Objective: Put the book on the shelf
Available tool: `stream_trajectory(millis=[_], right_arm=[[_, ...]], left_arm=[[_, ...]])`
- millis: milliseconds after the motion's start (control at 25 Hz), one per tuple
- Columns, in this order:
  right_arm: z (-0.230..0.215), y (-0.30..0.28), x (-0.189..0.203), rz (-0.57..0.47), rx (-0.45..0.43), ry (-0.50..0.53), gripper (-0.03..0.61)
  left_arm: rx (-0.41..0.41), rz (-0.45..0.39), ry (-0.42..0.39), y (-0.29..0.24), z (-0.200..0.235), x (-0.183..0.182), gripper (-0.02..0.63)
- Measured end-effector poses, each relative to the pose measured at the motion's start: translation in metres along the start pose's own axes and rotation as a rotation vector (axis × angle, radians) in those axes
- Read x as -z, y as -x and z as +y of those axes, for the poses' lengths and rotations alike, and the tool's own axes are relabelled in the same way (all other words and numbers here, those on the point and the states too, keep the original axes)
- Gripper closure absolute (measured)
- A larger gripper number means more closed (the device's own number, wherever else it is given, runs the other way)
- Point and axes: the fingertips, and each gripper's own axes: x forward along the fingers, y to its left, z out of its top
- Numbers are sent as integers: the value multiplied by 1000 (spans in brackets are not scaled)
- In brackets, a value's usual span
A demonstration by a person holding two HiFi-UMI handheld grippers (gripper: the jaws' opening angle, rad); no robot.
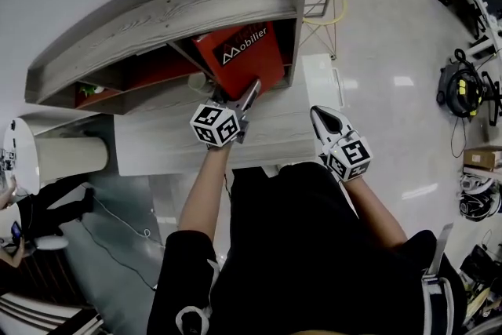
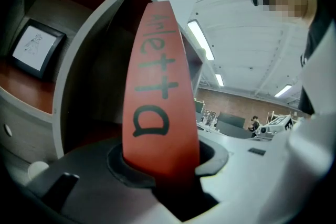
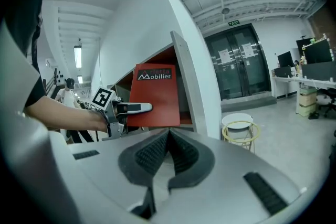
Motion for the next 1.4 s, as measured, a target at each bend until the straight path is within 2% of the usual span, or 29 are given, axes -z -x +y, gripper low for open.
stream_trajectory(millis=[400, 600, 760, 1000, 1400], right_arm=[[-3, -4, 6, 10, 63, -18, 578], [-4, -14, 5, 18, 76, -17, 578], [-5, -22, 2, 25, 77, -14, 578], [-6, -27, -1, 34, 78, -9, 578], [-1, -19, 10, 52, 55, -13, 578]], left_arm=[[105, -1, 27, -35, 17, -9, 445], [178, 33, -10, -49, 15, -13, 445], [200, 61, -35, -55, 19, -14, 445], [119, 92, -100, -64, 32, -17, 420], [-73, 131, -203, -77, 64, -24, 364]])
